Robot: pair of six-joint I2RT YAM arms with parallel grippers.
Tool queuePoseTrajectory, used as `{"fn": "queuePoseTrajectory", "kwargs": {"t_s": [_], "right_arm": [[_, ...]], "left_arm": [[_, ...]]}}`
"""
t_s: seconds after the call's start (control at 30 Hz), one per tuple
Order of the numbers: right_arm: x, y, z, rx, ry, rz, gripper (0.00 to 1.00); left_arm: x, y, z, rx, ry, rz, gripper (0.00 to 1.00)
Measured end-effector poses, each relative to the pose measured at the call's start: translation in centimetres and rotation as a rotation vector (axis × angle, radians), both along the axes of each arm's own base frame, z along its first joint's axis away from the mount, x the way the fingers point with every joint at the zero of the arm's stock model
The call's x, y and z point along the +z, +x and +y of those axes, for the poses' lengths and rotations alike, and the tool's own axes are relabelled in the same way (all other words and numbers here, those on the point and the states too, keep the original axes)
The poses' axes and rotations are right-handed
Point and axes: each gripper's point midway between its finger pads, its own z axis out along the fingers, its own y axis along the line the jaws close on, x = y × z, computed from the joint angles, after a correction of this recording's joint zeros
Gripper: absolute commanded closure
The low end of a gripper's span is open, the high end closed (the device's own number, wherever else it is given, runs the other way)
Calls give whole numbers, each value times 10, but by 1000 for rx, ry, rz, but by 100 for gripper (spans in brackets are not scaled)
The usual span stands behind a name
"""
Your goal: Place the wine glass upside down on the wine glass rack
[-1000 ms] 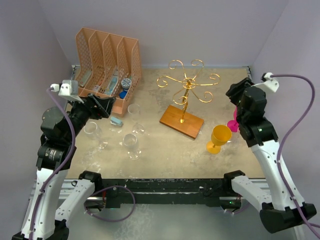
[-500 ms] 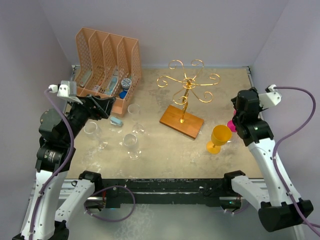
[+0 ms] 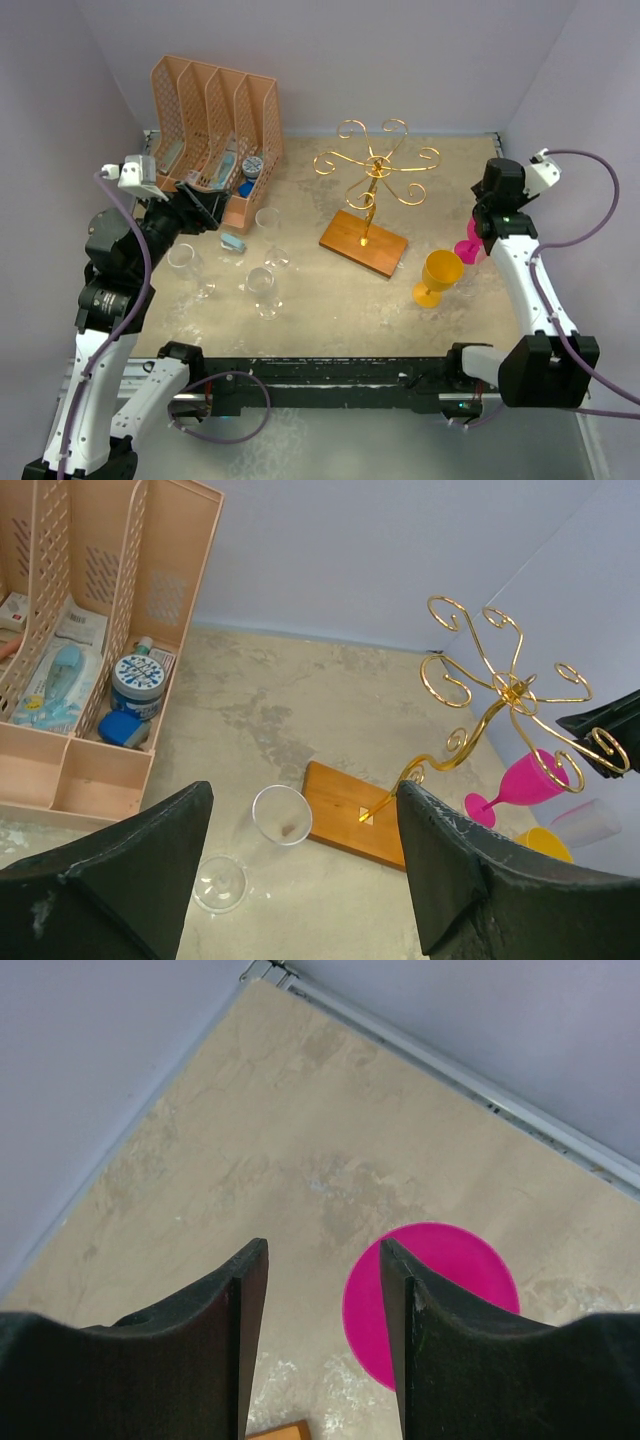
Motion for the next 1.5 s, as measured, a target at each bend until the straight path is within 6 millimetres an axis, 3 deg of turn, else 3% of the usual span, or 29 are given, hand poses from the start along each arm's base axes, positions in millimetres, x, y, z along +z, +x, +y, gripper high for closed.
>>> {"fn": "queuePoseTrajectory", "kwargs": {"t_s": [0.2,0.4,0.5,0.7,1.0,1.1,1.17,1.3,1.5], "right_arm": [[-23,12,5,27,45,36,49],[-63,18,11,41,87,123,55],[-75,16,11,38,96,147,66],[-83,19,11,23,106,154,100],[-72,14,-2,-43,64,156,100],[-55,15,-3,-52,65,131,100],[-33,15,-4,-52,65,84,100],[33,7,-3,-41,61,-86,100],[143,-30,4,3,57,-397,100]], "left_arm": [[1,0,1,9,-15,2,31],[2,0,4,28,-24,0,31],[4,-1,5,37,-32,-3,31],[6,-1,7,47,-34,-8,31],[17,-5,5,34,-52,-30,31],[20,-6,1,15,-73,-32,31],[24,-6,-3,-5,-93,-38,31],[35,-8,-18,-90,-143,-59,30],[70,-19,-45,-267,-285,-136,27]]}}
